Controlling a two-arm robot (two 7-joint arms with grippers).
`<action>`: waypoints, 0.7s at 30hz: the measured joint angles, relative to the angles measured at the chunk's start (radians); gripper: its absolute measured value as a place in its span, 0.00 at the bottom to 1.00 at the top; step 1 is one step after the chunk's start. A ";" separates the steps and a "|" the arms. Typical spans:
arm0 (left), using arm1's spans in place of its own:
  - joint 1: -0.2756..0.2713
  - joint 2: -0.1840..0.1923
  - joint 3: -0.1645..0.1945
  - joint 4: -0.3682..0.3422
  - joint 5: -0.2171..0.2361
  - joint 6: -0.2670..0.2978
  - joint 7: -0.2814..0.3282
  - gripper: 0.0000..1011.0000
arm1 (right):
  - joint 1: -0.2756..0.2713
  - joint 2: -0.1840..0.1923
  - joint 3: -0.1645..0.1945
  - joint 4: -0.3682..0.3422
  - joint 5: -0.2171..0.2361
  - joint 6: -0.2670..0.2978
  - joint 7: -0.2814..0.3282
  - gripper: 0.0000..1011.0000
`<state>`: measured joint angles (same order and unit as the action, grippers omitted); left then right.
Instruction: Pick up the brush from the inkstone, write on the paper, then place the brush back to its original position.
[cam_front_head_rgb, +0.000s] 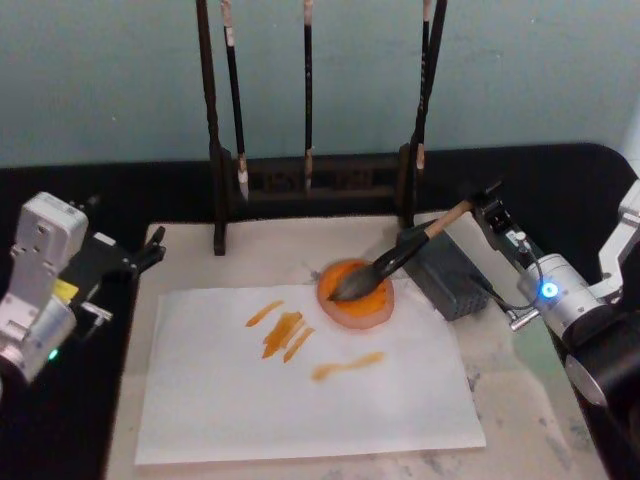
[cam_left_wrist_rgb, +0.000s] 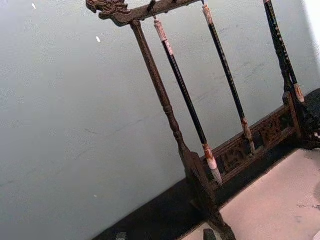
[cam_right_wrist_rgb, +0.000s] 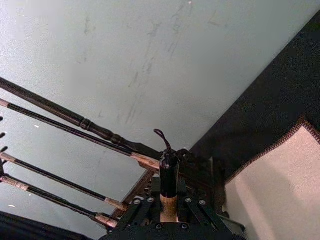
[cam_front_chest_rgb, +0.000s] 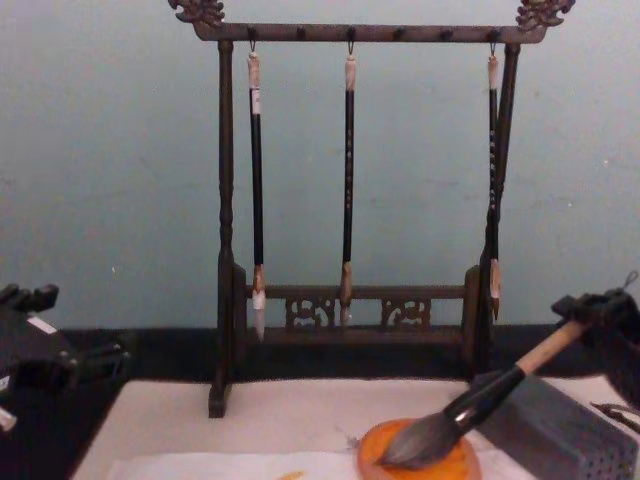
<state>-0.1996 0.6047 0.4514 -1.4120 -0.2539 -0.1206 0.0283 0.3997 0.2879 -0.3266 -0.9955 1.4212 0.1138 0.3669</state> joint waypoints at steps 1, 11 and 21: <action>0.000 0.000 0.000 0.000 0.000 0.000 0.000 0.99 | 0.000 0.000 0.000 0.000 0.000 0.000 0.000 0.18; 0.000 0.000 0.000 0.000 0.000 0.000 0.000 0.99 | 0.000 0.000 0.000 -0.002 -0.001 -0.001 0.001 0.22; 0.000 0.000 0.000 0.000 0.000 0.000 0.000 0.99 | -0.001 0.000 0.000 -0.003 -0.001 -0.002 0.001 0.53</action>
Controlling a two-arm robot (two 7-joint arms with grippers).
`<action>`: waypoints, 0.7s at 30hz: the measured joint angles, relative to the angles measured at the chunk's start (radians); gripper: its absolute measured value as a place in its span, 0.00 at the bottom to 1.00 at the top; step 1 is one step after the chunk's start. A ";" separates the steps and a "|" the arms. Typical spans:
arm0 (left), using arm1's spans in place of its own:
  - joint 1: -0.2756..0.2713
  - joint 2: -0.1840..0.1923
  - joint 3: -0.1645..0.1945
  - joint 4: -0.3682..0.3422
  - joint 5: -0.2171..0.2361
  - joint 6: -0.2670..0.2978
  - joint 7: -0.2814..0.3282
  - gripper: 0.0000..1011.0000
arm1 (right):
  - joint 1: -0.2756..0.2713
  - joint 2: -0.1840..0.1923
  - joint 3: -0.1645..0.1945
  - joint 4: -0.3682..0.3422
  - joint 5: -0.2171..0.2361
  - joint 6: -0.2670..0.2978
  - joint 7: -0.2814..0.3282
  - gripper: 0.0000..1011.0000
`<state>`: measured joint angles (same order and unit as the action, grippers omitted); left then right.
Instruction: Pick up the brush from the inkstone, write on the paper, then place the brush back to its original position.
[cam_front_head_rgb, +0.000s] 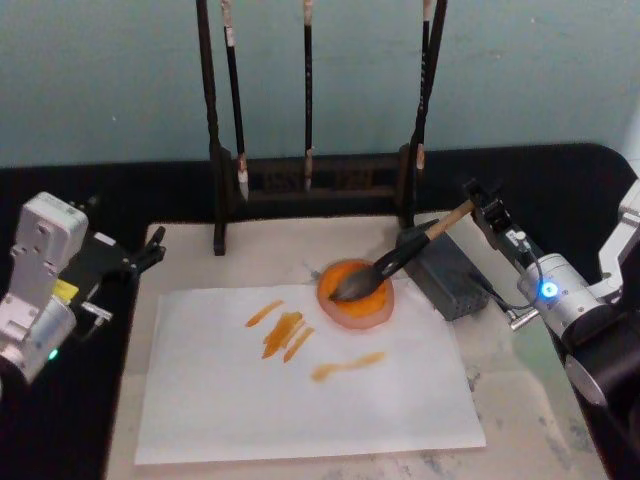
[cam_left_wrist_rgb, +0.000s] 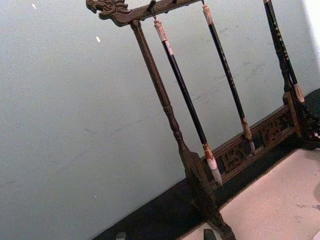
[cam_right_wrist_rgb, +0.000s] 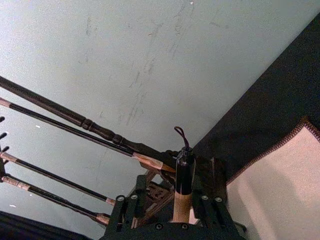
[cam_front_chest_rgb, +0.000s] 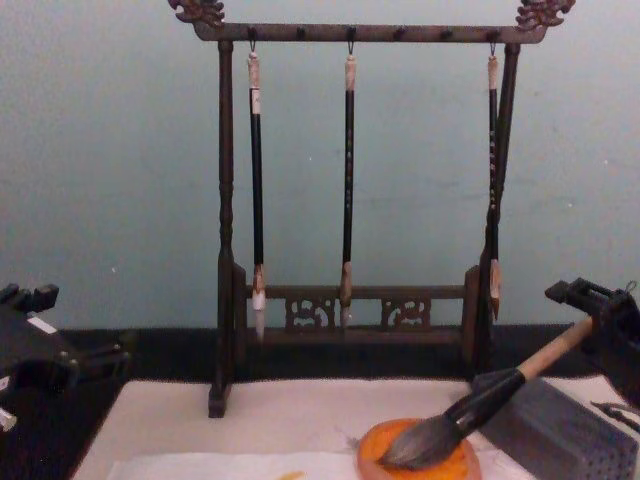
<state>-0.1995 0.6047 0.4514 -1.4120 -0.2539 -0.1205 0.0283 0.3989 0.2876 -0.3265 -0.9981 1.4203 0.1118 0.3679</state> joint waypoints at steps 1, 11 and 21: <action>0.000 0.000 0.000 0.000 0.000 0.000 0.000 0.99 | 0.000 0.000 0.000 0.000 0.000 0.000 0.000 0.59; 0.000 0.000 0.000 0.000 0.000 0.000 0.000 0.99 | 0.000 0.000 0.000 -0.001 -0.001 -0.001 0.000 0.85; 0.000 0.000 0.000 0.000 0.000 0.000 0.000 0.99 | -0.013 0.013 -0.001 -0.019 0.005 0.011 -0.019 0.99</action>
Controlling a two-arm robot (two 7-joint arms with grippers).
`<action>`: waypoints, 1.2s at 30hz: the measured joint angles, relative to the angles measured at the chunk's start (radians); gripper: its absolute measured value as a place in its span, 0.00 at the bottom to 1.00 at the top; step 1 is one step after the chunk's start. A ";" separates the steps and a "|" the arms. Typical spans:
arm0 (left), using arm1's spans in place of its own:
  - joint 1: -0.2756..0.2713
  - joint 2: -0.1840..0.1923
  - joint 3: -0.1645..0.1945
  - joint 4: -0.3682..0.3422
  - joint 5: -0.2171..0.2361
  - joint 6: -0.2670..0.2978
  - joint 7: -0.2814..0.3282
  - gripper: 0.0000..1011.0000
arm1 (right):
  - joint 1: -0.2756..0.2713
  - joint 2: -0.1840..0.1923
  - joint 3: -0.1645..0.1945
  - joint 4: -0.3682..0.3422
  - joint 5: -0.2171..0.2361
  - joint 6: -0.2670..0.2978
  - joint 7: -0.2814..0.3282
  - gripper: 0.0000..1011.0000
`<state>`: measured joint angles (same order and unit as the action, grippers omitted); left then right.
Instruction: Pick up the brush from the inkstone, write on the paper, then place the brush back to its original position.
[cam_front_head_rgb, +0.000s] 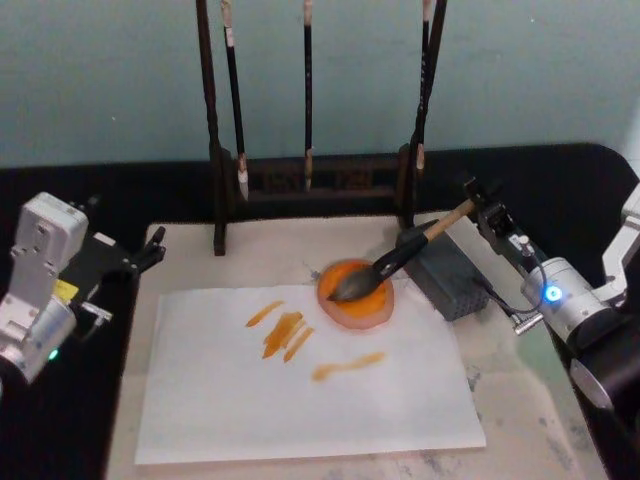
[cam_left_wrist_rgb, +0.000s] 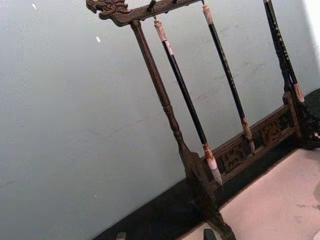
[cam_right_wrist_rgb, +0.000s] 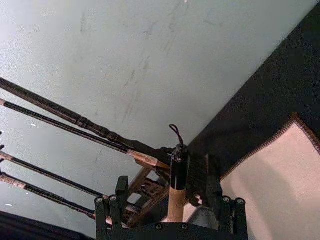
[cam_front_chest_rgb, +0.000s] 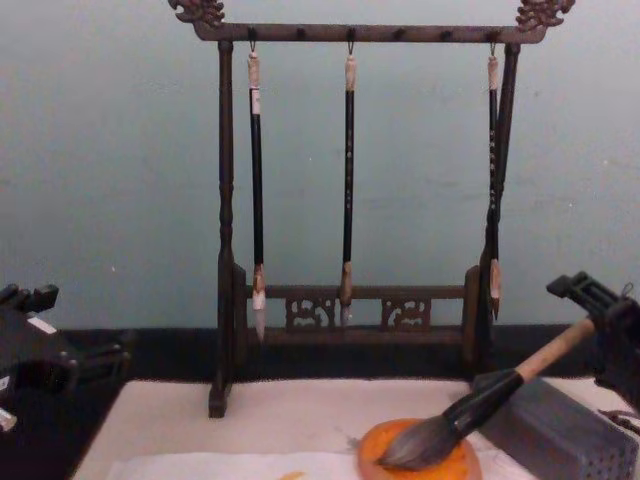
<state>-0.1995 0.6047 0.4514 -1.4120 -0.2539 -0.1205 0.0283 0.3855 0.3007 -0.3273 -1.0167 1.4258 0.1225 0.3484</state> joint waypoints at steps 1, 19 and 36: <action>0.000 0.000 0.000 0.000 0.000 0.000 0.000 0.99 | -0.002 0.001 0.000 -0.003 0.002 0.001 -0.003 0.99; 0.000 0.000 0.000 0.000 0.000 0.000 0.000 0.99 | -0.116 0.064 -0.010 -0.223 -0.016 -0.065 -0.162 0.99; 0.000 0.000 0.000 0.000 0.000 0.000 0.000 0.99 | -0.162 0.166 -0.116 -0.441 -0.411 -0.158 -0.387 0.99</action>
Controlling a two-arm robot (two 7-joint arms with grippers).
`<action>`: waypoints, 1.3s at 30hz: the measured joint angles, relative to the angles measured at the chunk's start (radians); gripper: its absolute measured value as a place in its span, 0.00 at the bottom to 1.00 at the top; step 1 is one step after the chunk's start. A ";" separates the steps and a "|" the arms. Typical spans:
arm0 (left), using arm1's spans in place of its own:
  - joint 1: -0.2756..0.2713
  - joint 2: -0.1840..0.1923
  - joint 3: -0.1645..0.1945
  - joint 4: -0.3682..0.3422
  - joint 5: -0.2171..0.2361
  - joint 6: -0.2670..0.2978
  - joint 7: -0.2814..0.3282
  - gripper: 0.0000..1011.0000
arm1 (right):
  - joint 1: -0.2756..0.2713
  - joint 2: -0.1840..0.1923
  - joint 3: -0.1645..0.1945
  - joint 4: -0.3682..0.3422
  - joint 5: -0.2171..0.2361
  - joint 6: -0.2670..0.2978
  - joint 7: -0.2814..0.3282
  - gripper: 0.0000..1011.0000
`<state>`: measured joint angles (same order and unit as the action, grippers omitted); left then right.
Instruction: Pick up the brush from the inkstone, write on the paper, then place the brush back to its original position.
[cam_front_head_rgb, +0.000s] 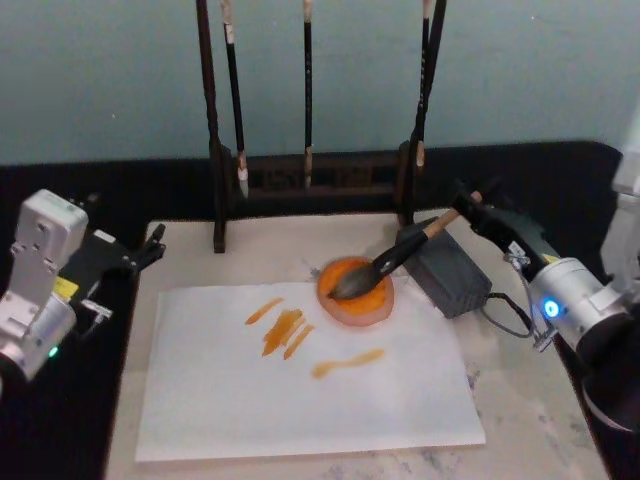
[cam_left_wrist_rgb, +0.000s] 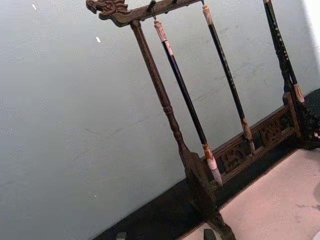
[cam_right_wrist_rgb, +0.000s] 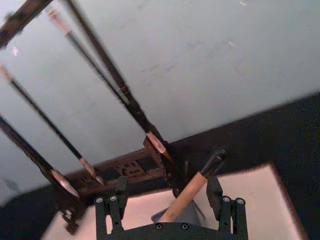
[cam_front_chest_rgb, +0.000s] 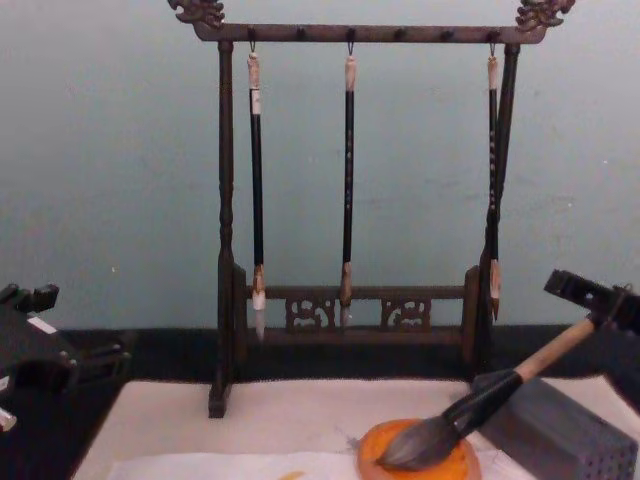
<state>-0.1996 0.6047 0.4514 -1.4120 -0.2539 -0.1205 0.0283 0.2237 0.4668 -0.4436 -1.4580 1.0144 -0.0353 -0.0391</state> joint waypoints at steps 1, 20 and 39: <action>0.000 0.000 0.000 0.000 0.000 0.000 0.000 0.99 | 0.009 0.010 -0.019 -0.005 -0.059 -0.005 -0.016 0.99; 0.000 0.000 0.000 0.000 0.000 0.000 0.000 0.99 | 0.150 -0.005 -0.105 0.146 -0.362 -0.032 -0.013 0.99; 0.000 0.000 0.000 0.000 0.000 0.000 0.000 0.99 | 0.183 -0.032 -0.098 0.196 -0.383 -0.033 0.024 0.99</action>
<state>-0.1995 0.6047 0.4514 -1.4120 -0.2539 -0.1205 0.0283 0.4069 0.4350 -0.5420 -1.2621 0.6311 -0.0678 -0.0146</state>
